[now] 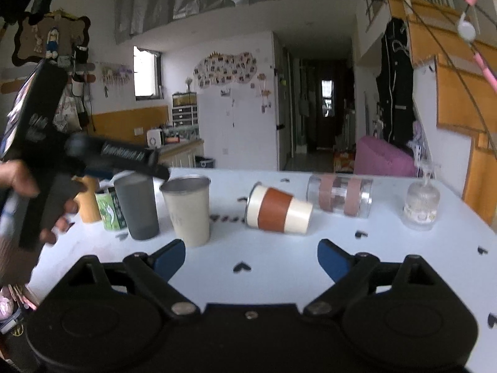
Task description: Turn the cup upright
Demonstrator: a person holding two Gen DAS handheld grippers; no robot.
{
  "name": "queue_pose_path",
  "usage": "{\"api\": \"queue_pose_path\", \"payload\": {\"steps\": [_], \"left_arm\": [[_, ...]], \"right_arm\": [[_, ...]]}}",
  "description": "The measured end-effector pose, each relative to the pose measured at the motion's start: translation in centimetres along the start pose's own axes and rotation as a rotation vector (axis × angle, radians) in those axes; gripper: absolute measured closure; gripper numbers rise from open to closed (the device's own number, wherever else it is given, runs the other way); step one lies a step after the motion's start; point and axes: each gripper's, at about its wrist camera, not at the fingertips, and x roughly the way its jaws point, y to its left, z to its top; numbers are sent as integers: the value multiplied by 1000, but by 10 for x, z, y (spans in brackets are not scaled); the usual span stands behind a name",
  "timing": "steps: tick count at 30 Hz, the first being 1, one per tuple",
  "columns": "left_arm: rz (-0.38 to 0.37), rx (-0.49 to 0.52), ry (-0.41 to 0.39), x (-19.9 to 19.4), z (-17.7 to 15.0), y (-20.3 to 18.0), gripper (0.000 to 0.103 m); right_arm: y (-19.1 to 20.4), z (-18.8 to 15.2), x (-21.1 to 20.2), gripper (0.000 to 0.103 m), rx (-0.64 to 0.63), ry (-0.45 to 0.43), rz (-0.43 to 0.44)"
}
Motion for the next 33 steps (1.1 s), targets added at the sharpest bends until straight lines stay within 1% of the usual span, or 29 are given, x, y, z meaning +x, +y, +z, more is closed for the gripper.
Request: {"api": "queue_pose_path", "payload": {"steps": [9,17,22,28,33], "left_arm": [[1,17,-3,-44,-25,12,0],[25,-2,-41,-79,-46,24,0],[40,-19,-45,-91,-57,28,0],[52,-11,-62,-101,-68,28,0],[53,-29,-57,-102,-71,31,0]], "right_arm": [[5,12,-13,5,-13,-45,-18],[8,15,-19,2,-17,-53,-23],[9,13,-23,0,-20,-45,-32],[12,7,-26,0,-34,-19,-74],[13,4,-29,0,-39,-15,-73]]}}
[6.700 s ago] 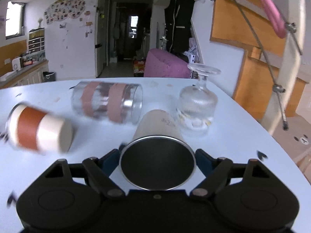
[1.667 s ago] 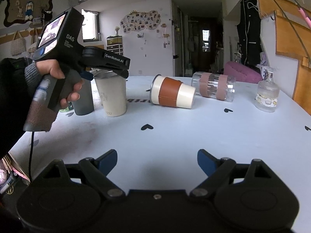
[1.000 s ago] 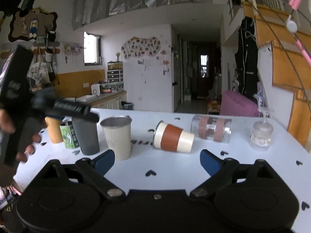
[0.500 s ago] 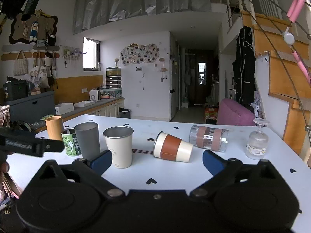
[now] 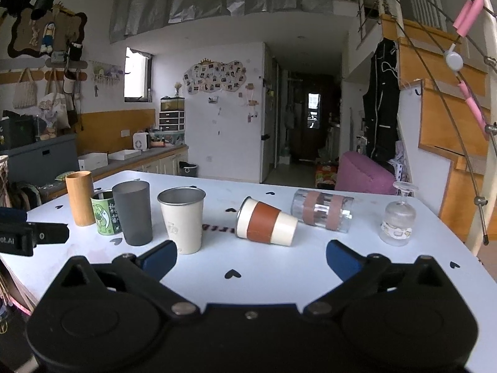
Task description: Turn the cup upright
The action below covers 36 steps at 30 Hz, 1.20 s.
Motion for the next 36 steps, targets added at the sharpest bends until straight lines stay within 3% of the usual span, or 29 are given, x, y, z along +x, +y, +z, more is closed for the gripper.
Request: {"api": "queue_pose_path", "payload": {"steps": [36], "left_arm": [[7,15,6,-1,-5,-3,0]], "right_arm": [[2,-2,-1,0,1,2,3]]}}
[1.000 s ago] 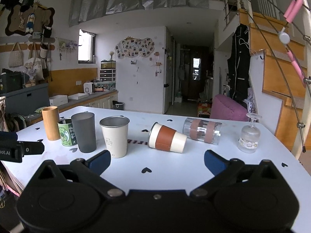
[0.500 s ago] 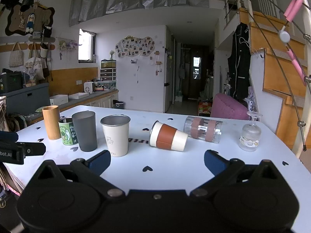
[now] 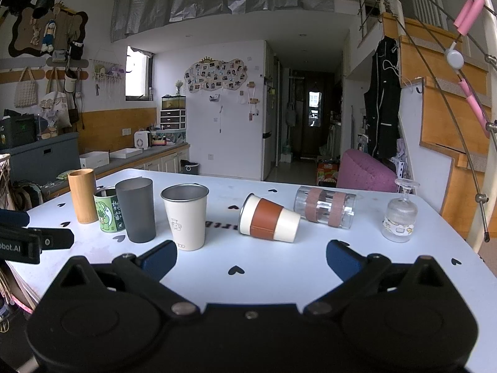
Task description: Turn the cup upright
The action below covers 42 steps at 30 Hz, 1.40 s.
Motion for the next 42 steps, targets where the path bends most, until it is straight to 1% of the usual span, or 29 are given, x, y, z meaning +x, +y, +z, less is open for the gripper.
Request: {"api": "queue_pose_path", "payload": {"steps": [42], "left_arm": [[12,0,0,0,0,7,0]], "right_arm": [[7,-1,-2,0,-1,-4,5]]}}
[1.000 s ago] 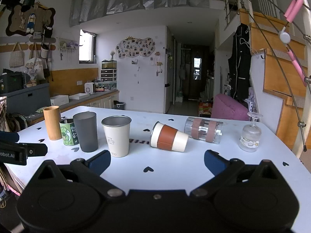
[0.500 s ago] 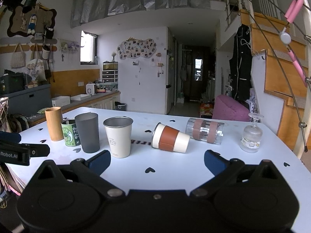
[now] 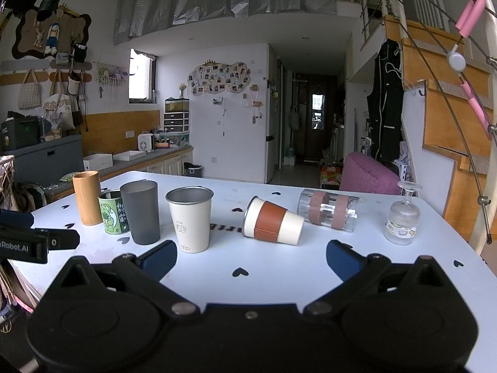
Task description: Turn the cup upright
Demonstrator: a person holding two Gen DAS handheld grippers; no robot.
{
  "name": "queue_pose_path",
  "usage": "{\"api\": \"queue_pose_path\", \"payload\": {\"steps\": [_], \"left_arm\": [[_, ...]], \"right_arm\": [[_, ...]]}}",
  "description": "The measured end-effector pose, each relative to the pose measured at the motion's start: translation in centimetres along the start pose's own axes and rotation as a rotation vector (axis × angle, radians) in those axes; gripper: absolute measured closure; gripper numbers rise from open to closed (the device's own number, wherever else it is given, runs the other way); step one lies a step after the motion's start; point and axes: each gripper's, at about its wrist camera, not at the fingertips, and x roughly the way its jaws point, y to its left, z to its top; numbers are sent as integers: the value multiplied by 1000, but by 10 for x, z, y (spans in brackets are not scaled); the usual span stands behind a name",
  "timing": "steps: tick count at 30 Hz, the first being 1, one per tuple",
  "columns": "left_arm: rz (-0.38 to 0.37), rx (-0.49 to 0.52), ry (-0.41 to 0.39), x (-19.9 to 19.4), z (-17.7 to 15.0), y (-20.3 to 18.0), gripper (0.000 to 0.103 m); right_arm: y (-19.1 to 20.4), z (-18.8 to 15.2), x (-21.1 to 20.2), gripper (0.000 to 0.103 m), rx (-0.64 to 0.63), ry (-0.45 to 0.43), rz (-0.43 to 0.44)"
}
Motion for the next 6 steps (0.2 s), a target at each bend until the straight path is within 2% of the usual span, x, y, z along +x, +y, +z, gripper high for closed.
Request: {"api": "queue_pose_path", "payload": {"steps": [6], "left_arm": [[10,1,-1,0,1,1,0]], "right_arm": [[4,1,-2,0,1,0,-1]]}}
